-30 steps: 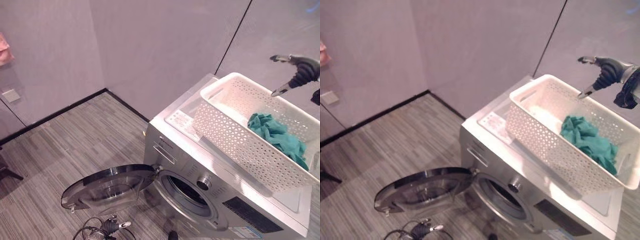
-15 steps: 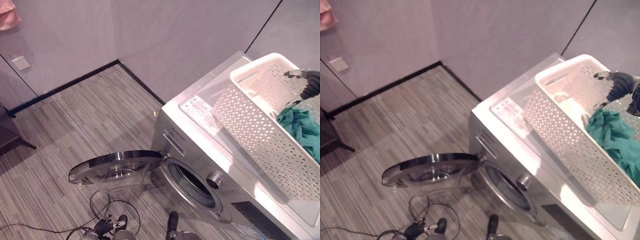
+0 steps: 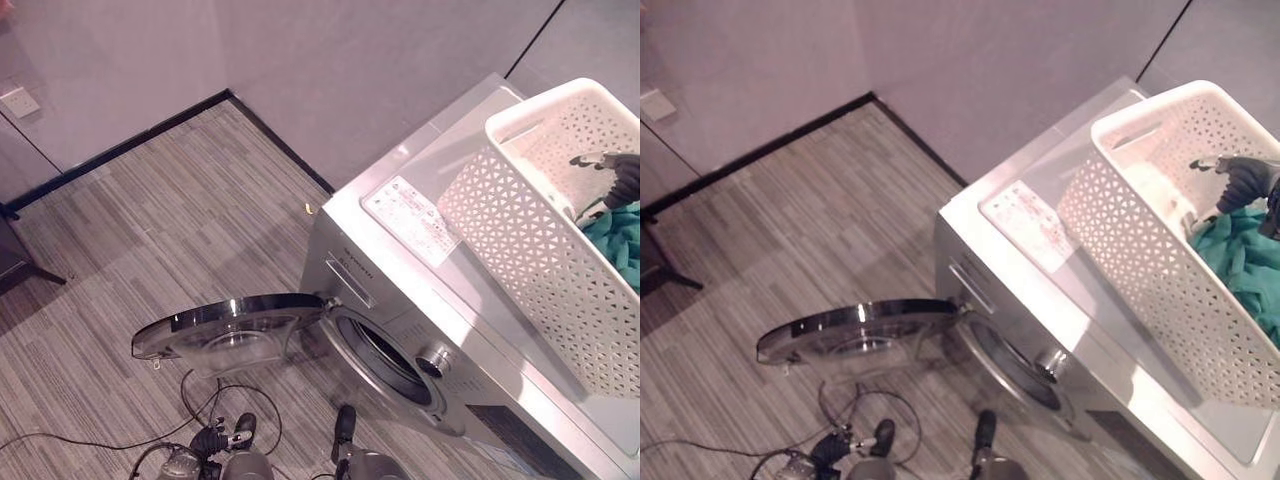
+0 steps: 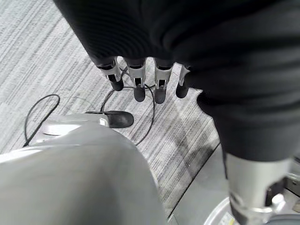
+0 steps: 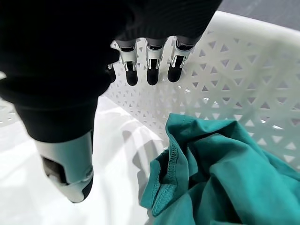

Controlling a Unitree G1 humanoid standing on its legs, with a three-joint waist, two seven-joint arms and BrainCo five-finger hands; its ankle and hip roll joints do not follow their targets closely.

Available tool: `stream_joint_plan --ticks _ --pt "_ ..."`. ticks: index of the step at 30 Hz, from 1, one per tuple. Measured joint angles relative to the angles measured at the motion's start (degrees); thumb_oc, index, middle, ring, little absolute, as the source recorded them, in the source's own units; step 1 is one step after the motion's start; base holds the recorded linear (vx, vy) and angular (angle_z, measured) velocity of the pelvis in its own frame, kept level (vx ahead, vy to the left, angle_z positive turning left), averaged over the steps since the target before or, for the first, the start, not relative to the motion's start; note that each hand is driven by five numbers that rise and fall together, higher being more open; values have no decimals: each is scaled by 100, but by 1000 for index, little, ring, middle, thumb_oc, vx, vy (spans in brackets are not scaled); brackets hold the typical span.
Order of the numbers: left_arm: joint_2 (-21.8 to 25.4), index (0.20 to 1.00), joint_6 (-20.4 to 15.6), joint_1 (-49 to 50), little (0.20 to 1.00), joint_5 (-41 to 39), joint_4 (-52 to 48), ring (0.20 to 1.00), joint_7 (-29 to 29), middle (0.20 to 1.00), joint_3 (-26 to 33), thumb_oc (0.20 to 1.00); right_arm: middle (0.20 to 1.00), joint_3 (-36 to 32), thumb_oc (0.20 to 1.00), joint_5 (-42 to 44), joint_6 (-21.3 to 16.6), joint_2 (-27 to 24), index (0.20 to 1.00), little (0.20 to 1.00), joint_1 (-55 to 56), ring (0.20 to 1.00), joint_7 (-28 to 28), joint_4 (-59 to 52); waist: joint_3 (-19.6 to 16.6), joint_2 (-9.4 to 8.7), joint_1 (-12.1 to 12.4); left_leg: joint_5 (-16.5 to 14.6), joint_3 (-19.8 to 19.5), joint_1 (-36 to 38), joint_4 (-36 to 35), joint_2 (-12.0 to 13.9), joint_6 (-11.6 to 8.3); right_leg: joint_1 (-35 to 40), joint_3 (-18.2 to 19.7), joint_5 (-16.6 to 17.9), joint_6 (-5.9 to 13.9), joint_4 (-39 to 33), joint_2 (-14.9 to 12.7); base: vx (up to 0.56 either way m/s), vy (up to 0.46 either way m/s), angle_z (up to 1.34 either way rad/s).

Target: Grab the laundry basket,head to the washer,open it,put in the laundry and shut it.

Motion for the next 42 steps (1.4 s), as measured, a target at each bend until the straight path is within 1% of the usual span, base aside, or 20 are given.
stream_joint_plan --ticks 4,8,10,12,13,16,20,21,22,25,27,29,30,33,35,36,37,38,39,42 --pt "-30 1000 -2 -22 1000 4 -8 1000 -34 1000 -7 1000 1000 20 1000 -3 -1 -99 1000 1000 17 1000 121 10 3 -5 -35 0 38 81 -19 12 0 42 23 6 -8 0 7 29 8 -4" --pt "-34 1000 -9 -15 1000 4 -55 1000 -94 1000 -10 1000 1000 -50 1000 -15 -13 -250 1000 1000 490 1000 156 -18 12 -31 -46 1 54 194 -80 12 1 124 37 6 -8 0 6 0 0 0" --pt "-30 1000 -13 -1 1000 6 -51 1000 -99 1000 -10 1000 1000 -94 1000 -18 -12 -348 1000 1000 766 1000 258 -54 12 -35 -48 1 54 195 -78 11 2 123 41 6 -7 -1 6 0 0 0" --pt "-16 1000 -13 24 1000 13 -40 1000 -102 1000 -7 1000 1000 -220 1000 -21 -13 -356 1000 1000 950 1000 291 -61 12 -32 -75 1 66 194 -74 14 2 112 57 6 -8 -1 11 1 5 -3" --pt "-13 1000 -14 34 1000 23 7 1000 -106 1000 -2 1000 1000 -553 1000 -23 -18 -358 1000 1000 1259 1000 341 -83 12 -32 -78 2 87 196 -76 21 3 103 76 6 -8 -1 18 2 12 -7" --pt "-7 1000 -7 61 1000 112 64 1000 -110 1000 -2 1000 1000 -791 1000 -54 -28 -358 1000 1000 1526 1000 352 -87 12 -31 -84 2 194 238 -81 19 3 87 177 15 -8 0 18 6 5 -14" --pt "-7 1000 1 65 1000 114 51 1000 -119 1000 4 1000 1000 -1068 1000 -239 -26 -362 1000 1000 1918 1000 373 -140 11 -29 -119 1 229 287 -90 17 3 109 213 15 -8 -1 18 10 -1 -6" --pt "-7 1000 0 65 1000 114 43 1000 -124 1000 3 1000 1000 -1290 1000 -244 -24 -362 1000 1000 2172 1000 389 -197 11 -29 -127 1 236 292 -90 19 3 109 224 15 -8 -1 21 2 -5 -3" --pt "-6 1000 4 68 1000 113 35 1000 -126 1000 2 1000 1000 -1349 1000 -246 -22 -362 1000 1000 2285 1000 403 -222 11 -28 -138 2 242 294 -89 19 3 108 230 16 -8 -1 21 -21 -13 -5" --pt "-4 1000 3 81 1000 112 -60 1000 -127 1000 -20 1000 1000 -1463 1000 -260 -13 -360 1000 1000 2641 1000 414 -238 19 -6 -145 2 288 292 -84 19 3 79 287 26 -6 -1 27 -51 -15 -8" --pt "-5 1000 0 76 1000 107 -104 1000 -126 1000 -63 1000 1000 -1809 1000 -261 -15 -346 1000 1000 2857 1000 381 -271 53 44 -150 2 327 284 -78 18 3 54 319 43 -1 -2 27 -45 -11 -8" --pt "-5 1000 -3 76 1000 104 -117 1000 -125 1000 -63 1000 1000 -1882 1000 -263 -19 -338 1000 1000 2866 1000 377 -289 69 92 -161 2 336 282 -77 23 3 49 327 46 -2 -1 32 -64 -8 -3" --pt "14 1000 -5 103 1000 87 -241 1000 -119 1000 -104 1000 1000 -2043 1000 -283 -15 -260 1000 1000 3026 1000 347 -274 96 133 -151 2 332 234 -58 28 3 12 327 47 -3 -2 37 -76 -5 0" --pt "43 1000 -37 13 1000 36 -385 1000 -111 1000 -285 1000 1000 -2283 1000 -384 -11 -152 1000 1000 2902 1000 331 -165 173 103 -174 8 323 29 29 15 12 -153 330 129 -13 -2 25 -33 -5 0" --pt "28 1000 -38 11 1000 35 -400 1000 -104 1000 -289 1000 1000 -2285 1000 -501 8 -119 1000 1000 2915 1000 341 -165 205 147 -157 18 312 24 32 18 24 -148 319 128 -13 -3 28 -3 -3 2" --pt "29 1000 -37 6 1000 34 -402 1000 -96 1000 -284 1000 1000 -2311 1000 -530 35 -81 1000 1000 2898 1000 336 -140 185 93 -162 20 300 24 29 23 25 -146 313 128 -14 -4 29 -2 -3 4" --pt "31 1000 -37 2 1000 34 -398 1000 -95 1000 -286 1000 1000 -2314 1000 -544 36 -61 1000 1000 2897 1000 336 -126 223 136 -159 28 300 11 29 21 37 -155 314 128 -13 -5 27 1 -5 4" --pt "32 1000 -33 -9 1000 35 -385 1000 -94 1000 -284 1000 536 -2407 536 -637 42 18 536 536 2909 536 336 -70 209 95 -161 33 284 2 26 23 42 -159 308 132 -13 -5 24 6 -2 3" --pt "30 1000 -33 -17 1000 36 -379 1000 -92 1000 -286 1000 200 -2409 200 -672 56 33 200 200 2911 200 336 -72 219 109 -160 40 281 -2 26 21 45 -160 307 133 -13 -4 25 6 -1 4" --pt "14 1000 -32 -22 1000 39 -386 1000 -91 1000 -291 1000 200 -2537 200 -692 162 67 200 200 2908 200 330 -55 221 113 -150 50 249 -1 22 17 56 -146 283 134 -12 -8 22 4 0 5"
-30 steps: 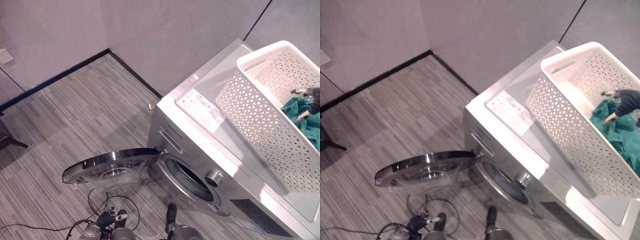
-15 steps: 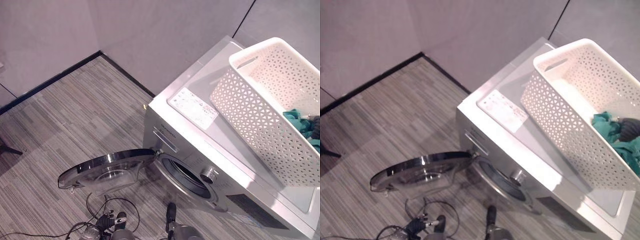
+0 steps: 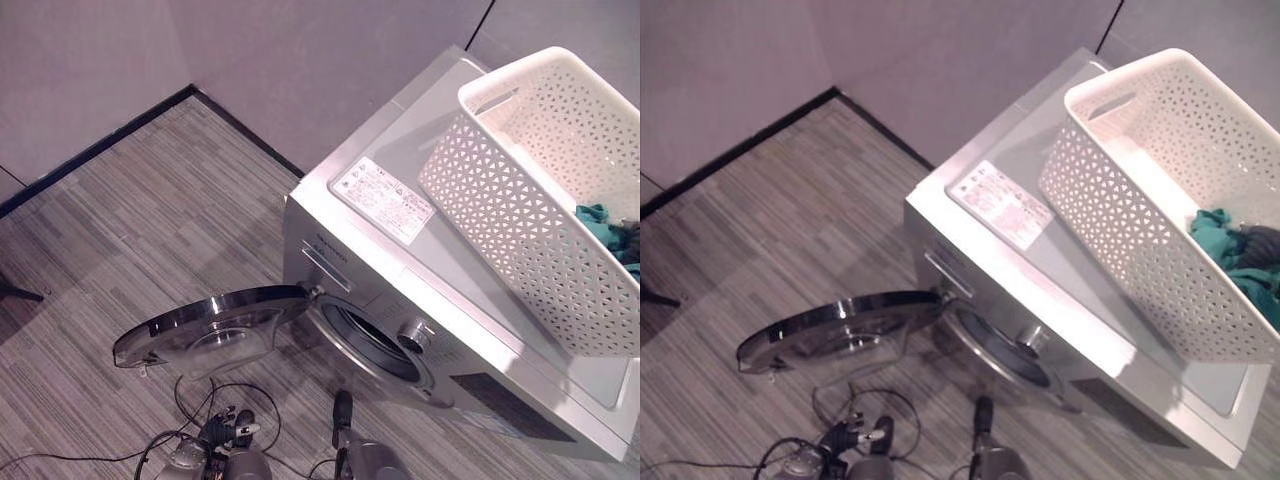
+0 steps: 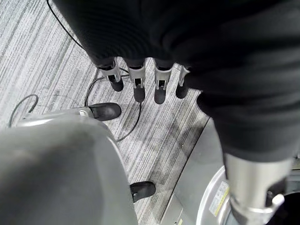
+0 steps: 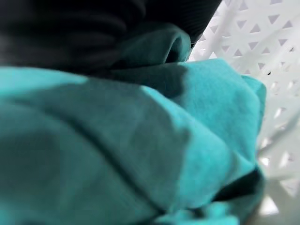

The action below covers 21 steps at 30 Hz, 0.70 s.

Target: Grab the laundry basket,head to the washer,open it,put in the laundry and shut it.

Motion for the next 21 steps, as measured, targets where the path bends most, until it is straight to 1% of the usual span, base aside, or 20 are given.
stream_joint_plan --ticks 4,9,12,15,20,21 --pt "-10 1000 1 -10 1000 4 -9 1000 0 1000 3 1000 200 -119 200 3 3 9 200 200 -10 200 -110 107 -7 -11 4 8 -50 -2 -3 6 -9 24 -63 0 0 3 -9 7 11 6" --pt "-10 1000 1 -4 1000 6 -9 1000 4 1000 10 1000 200 -261 200 53 -2 23 200 200 -15 200 -233 197 22 52 13 9 -54 14 -3 0 -10 44 -75 2 -3 5 -11 0 0 0" --pt "-24 1000 -1 -6 1000 7 49 1000 5 1000 31 1000 200 -405 200 448 -3 100 200 200 15 200 -301 192 25 57 -1 9 -50 107 -14 4 -10 126 -73 4 -7 6 -10 0 0 0" --pt "-35 1000 -4 -5 1000 13 155 1000 6 1000 71 1000 200 -804 200 1007 -23 267 200 200 264 200 -443 45 14 76 -31 8 -32 183 -28 -10 -8 187 -53 3 -7 6 -4 31 11 -2" --pt "-59 1000 -9 29 1000 75 180 1000 5 1000 134 1000 200 -1675 200 1862 -91 335 200 200 693 200 -641 -359 -45 140 -52 6 -33 214 -23 -9 -5 225 -42 3 -7 6 -1 31 17 0" --pt "-73 1000 -8 42 1000 79 184 1000 5 1000 129 1000 200 -1764 200 1999 -142 342 200 200 699 200 -693 -384 -69 153 -52 6 -30 217 -23 -9 -5 226 -39 4 -8 6 1 40 18 0"
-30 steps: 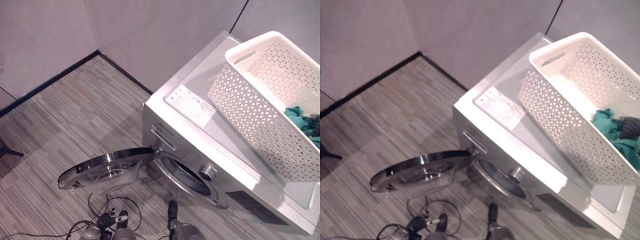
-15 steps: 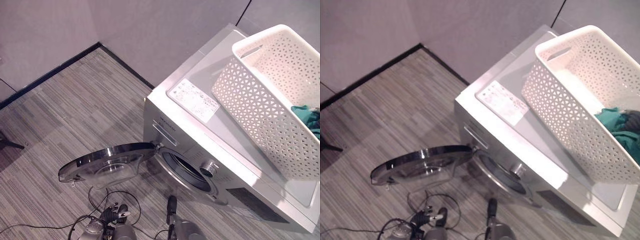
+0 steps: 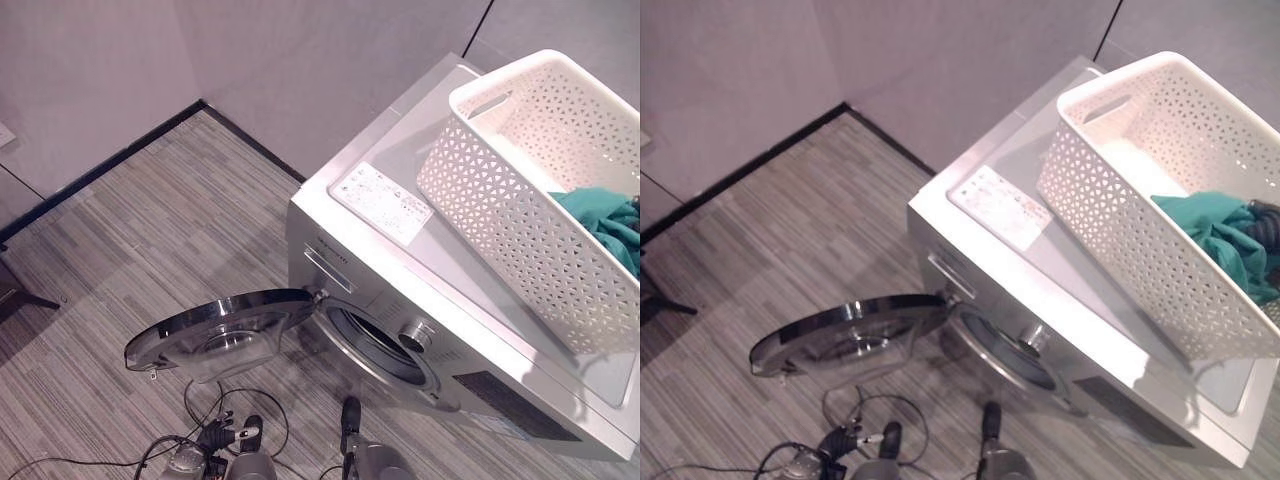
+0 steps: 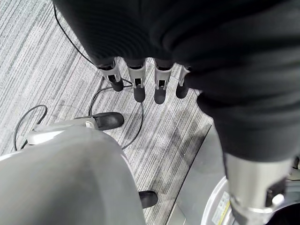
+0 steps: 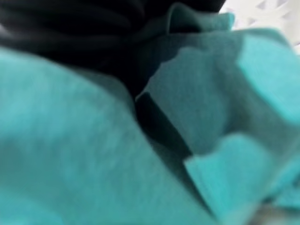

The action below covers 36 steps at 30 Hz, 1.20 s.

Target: Grab the laundry basket,head to the washer,open it,put in the laundry and shut it.

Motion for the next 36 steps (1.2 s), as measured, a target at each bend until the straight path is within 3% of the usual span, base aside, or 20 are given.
stream_joint_plan --ticks 7,10,15,19,22,27,36 --pt "-60 1000 -34 27 1000 229 382 1000 6 1000 6 1000 200 -338 200 1271 -190 76 200 200 -132 200 -320 -157 -270 -49 11 0 92 218 -81 18 6 127 81 4 -6 1 10 35 21 -7" --pt "-43 1000 -33 85 1000 354 440 1000 51 1000 5 1000 200 -621 200 1920 -393 267 200 200 -338 200 -697 -234 -548 -137 14 10 141 403 -211 31 38 230 104 -14 -6 -1 8 45 22 -5" --pt "-31 1000 -34 151 1000 402 438 1000 134 1000 0 1000 200 -793 200 2107 -606 320 200 200 -480 200 -1116 -315 -822 -305 20 23 142 495 -275 34 79 323 108 -45 3 -3 27 13 17 0" --pt "-25 1000 -30 186 1000 428 440 1000 225 1000 3 1000 200 -789 200 2060 -663 338 200 200 -813 200 -1451 -323 -913 -303 25 7 153 545 -275 28 107 340 117 -57 10 -7 20 0 44 -1" --pt "-29 1000 -10 205 1000 435 458 1000 318 1000 22 1000 200 -780 200 1752 -724 506 200 200 -1312 200 -2196 -403 -952 -235 46 -6 146 592 -276 28 127 412 112 -68 16 -3 24 -7 41 2" --pt "-104 1000 37 229 1000 435 455 1000 495 1000 211 1000 200 -987 200 1046 -772 538 200 200 -1302 200 -2809 -1042 -982 -142 52 -5 129 622 -275 10 125 426 96 -68 16 -1 0 -13 59 2" --pt "-205 1000 100 219 1000 458 435 1000 665 1000 397 1000 200 -2496 200 -1030 -606 534 200 200 -919 200 -4267 -2540 -958 -41 36 -31 141 786 -283 -51 162 604 108 -99 29 -2 -49 -30 78 0"
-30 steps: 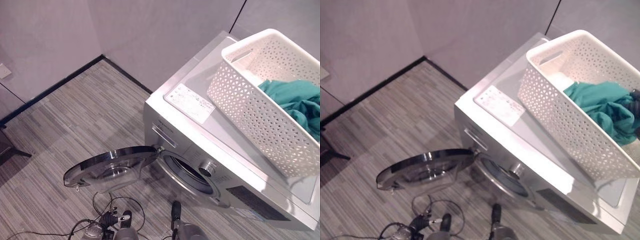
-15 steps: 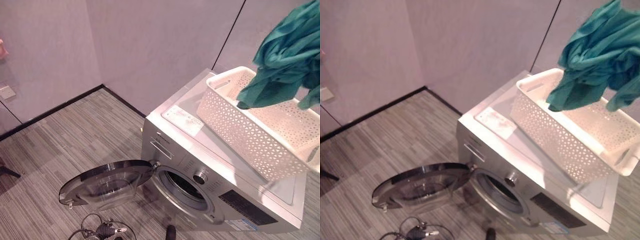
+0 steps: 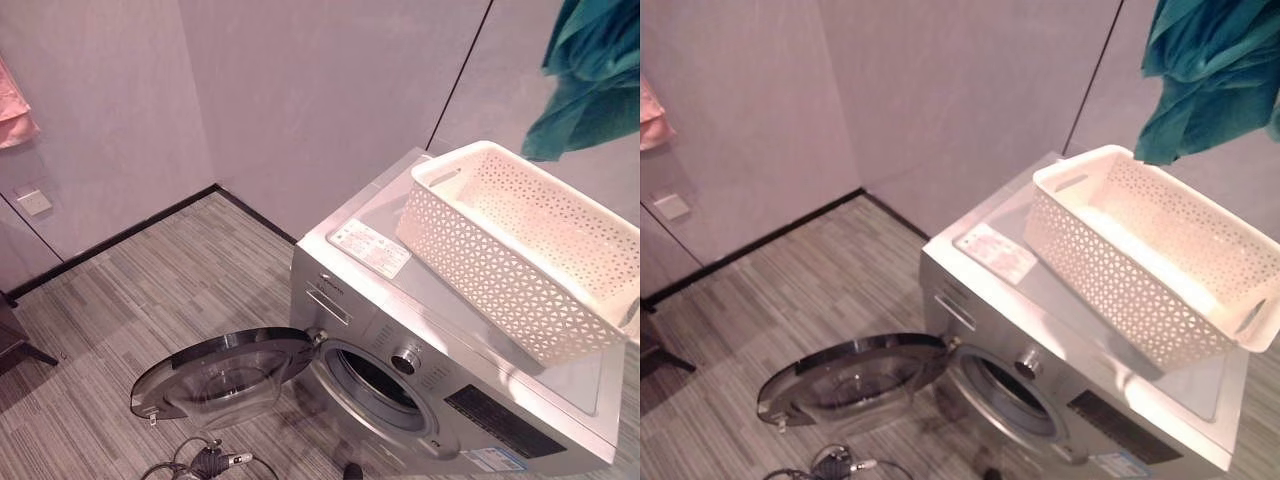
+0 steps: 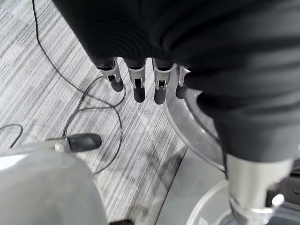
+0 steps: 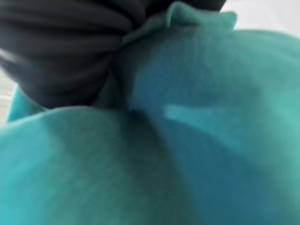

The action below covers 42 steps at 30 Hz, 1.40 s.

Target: Grab the laundry basket,head to the washer,open it,put in the laundry and shut it.

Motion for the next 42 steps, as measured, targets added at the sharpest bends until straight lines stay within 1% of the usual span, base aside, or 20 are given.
stream_joint_plan --ticks 6,8,12,13,14,16,17,19,21,23,24,25,27,28,30,32,34,37,40,42 --pt "-11 1000 7 24 1000 128 7 1000 20 1000 103 1000 200 -410 200 -983 275 -254 200 200 8 200 -551 -950 -14 19 -64 -47 169 113 0 -47 69 14 163 27 45 1 -24 -31 72 -15" --pt "-67 1000 14 20 1000 210 10 1000 40 1000 351 1000 200 -870 200 -1774 604 -387 200 200 451 200 -599 -1358 -11 8 -96 -57 176 177 0 -73 87 37 175 26 63 1 -49 0 61 -4" --pt "-115 1000 47 95 1000 263 24 1000 75 1000 536 1000 200 -1888 200 -3048 1106 -272 200 200 1781 200 -631 -2172 -8 -7 -163 -91 295 265 -4 -134 138 65 290 23 110 2 -102 7 46 -12" --pt "-146 1000 67 140 1000 336 26 1000 77 1000 617 1000 200 -2051 200 -3299 1185 -105 200 200 2058 200 -614 -2350 4 -8 -192 -102 316 304 -3 -151 153 87 315 25 115 2 -112 -52 82 -16" --pt "-196 1000 95 183 1000 395 1 1000 71 1000 622 1000 200 -2533 200 -3711 1371 336 200 200 2809 200 -500 -2659 10 -30 -314 -121 341 306 -3 -194 186 94 339 26 129 3 -148 -30 88 -14" --pt "-205 1000 132 190 1000 436 -4 1000 58 1000 666 1000 200 -2738 200 -3957 1484 876 200 200 3356 200 -380 -2863 28 -70 -350 -131 454 355 -6 -230 192 59 445 46 161 3 -169 -2 69 -27" --pt "-190 1000 138 221 1000 438 -5 1000 52 1000 665 1000 200 -2695 200 -4120 1595 1119 200 200 3645 200 -142 -2843 55 -62 -320 -157 542 383 -7 -248 234 56 563 57 178 2 -178 -10 44 -42" --pt "-187 1000 142 267 1000 445 -4 1000 36 1000 683 1000 200 -2804 200 -4238 1688 1205 200 200 4136 200 119 -2739 70 -15 -404 -176 615 394 -8 -296 257 22 640 77 215 3 -212 -7 48 -27" --pt "-162 1000 167 253 1000 507 4 1000 -5 1000 715 1000 200 -3038 200 -4414 1774 1525 200 200 4851 200 372 -2708 91 -6 -544 -188 661 418 -7 -321 271 5 696 78 241 3 -219 10 33 -8" --pt "-174 1000 170 291 1000 613 -10 1000 -50 1000 815 1000 200 -3333 200 -4574 1787 1838 200 200 5466 200 516 -2712 98 1 -509 -196 704 413 -9 -313 283 11 705 73 254 2 -224 12 20 -8" --pt "-188 1000 175 305 1000 619 -10 1000 -46 1000 840 1000 200 -3328 200 -4579 1871 1869 200 200 5514 200 614 -2693 116 -8 -588 -206 736 436 -8 -305 296 -2 746 72 264 2 -225 20 31 -19" --pt "-189 1000 179 348 1000 664 0 1000 -69 1000 874 1000 200 -3611 200 -4769 1899 1897 200 200 5853 200 663 -2651 114 80 -653 -222 785 472 -9 -321 299 11 775 72 280 2 -240 21 31 -14" --pt "-179 1000 173 304 1000 663 -15 1000 -69 1000 966 1000 200 -3997 200 -5052 1947 2017 200 200 6342 200 770 -2602 110 93 -661 -236 800 492 -35 -335 313 18 776 62 297 3 -244 9 25 -9" --pt "-149 1000 178 357 1000 664 -5 1000 -67 1000 986 1000 200 -4051 200 -5284 2093 2267 200 200 6407 200 913 -2555 95 106 -690 -245 870 508 -34 -354 319 9 844 61 303 3 -237 2 14 -20" --pt "-195 1000 178 429 1000 664 4 1000 -76 1000 1073 1000 200 -3959 200 -5379 2143 2383 200 200 6409 200 1085 -2475 87 111 -773 -267 940 531 -36 -349 337 -16 927 74 324 3 -246 10 11 -24" --pt "-187 1000 179 431 1000 669 12 1000 -122 1000 1067 1000 200 -3761 200 -5547 2143 2676 200 200 6414 200 1214 -2463 49 102 -909 -274 976 582 -37 -370 350 -5 979 81 343 3 -255 8 7 -14" --pt "-209 1000 179 423 1000 670 43 1000 -176 1000 1055 1000 200 -3366 200 -5575 2130 3009 200 200 6469 200 1382 -2400 -25 61 -928 -293 1122 606 -38 -370 372 -37 1089 91 357 1 -234 5 0 -25" --pt "-236 1000 178 420 1000 672 43 1000 -245 1000 1043 1000 200 -3087 200 -5573 2088 3119 200 200 6716 200 1629 -2014 -50 83 -923 -300 1201 592 -37 -410 385 -109 1210 128 393 2 -261 5 -8 -19" --pt "-214 1000 186 419 1000 668 41 1000 -269 1000 1019 1000 200 -2711 200 -5457 2222 3619 200 200 6735 200 1865 -1593 -134 43 -934 -314 1238 589 -37 -393 407 -132 1228 131 390 1 -233 -10 -8 -8" --pt "-195 1000 192 430 1000 664 33 1000 -289 1000 790 1000 200 -2255 200 -5232 2246 3885 200 200 6719 200 1952 -1353 -166 64 -946 -311 1258 583 -37 -399 405 -160 1258 146 382 1 -233 1 -12 -8"
